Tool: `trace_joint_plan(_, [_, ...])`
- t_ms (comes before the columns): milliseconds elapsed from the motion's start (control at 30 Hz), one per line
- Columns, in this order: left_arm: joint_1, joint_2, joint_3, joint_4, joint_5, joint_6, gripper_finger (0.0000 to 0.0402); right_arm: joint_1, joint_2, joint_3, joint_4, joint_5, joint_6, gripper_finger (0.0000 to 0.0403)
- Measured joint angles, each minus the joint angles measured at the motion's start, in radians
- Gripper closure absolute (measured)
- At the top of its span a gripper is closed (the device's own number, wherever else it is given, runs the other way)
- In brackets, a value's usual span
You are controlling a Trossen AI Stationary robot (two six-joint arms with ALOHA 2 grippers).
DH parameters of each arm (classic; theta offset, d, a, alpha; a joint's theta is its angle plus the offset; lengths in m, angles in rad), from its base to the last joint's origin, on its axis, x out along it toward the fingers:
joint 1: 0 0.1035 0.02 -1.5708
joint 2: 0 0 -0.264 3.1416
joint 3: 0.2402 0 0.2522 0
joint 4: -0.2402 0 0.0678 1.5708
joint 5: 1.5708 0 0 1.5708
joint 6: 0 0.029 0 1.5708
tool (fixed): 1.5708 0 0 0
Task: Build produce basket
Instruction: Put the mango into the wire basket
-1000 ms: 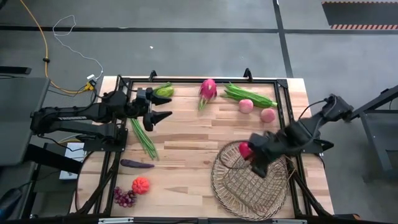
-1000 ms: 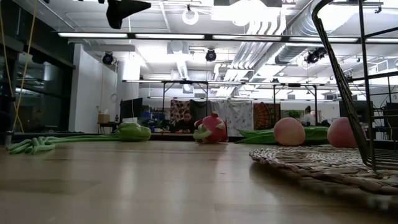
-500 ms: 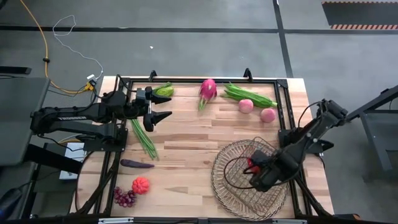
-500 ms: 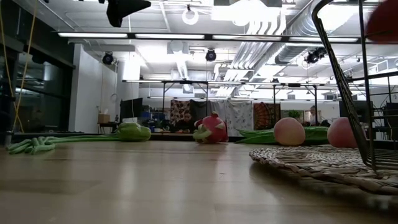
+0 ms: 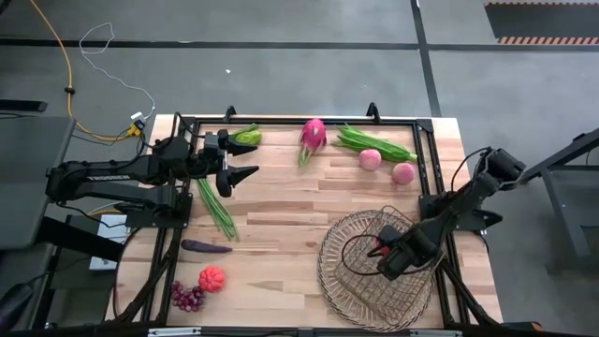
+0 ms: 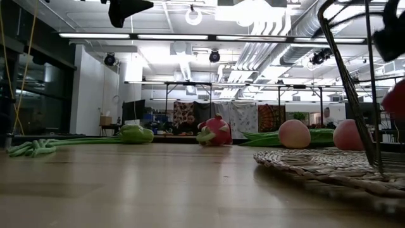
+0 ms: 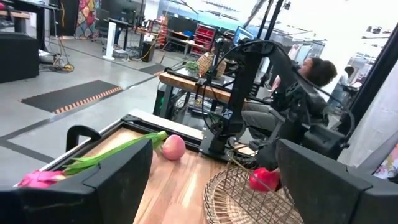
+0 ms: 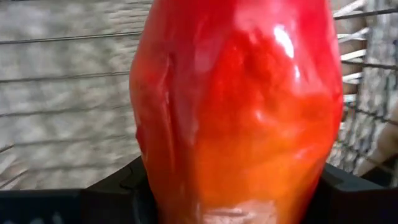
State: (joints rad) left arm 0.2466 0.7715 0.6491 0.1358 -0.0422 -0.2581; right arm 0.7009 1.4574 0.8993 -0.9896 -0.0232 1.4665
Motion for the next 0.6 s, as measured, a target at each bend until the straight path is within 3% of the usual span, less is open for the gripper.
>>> trace_joint_plan(333, [0.0,0.0,0.0,0.102,-0.016,0.008,0.0074,-0.007,0.0,-0.051,0.01,0.088,-0.009,0.0166])
trace_joint_plan(600, [0.0,0.0,0.0,0.101,-0.026,0.015,0.0074,-0.006,0.0,-0.051,0.015,0.063,-0.005,0.0152])
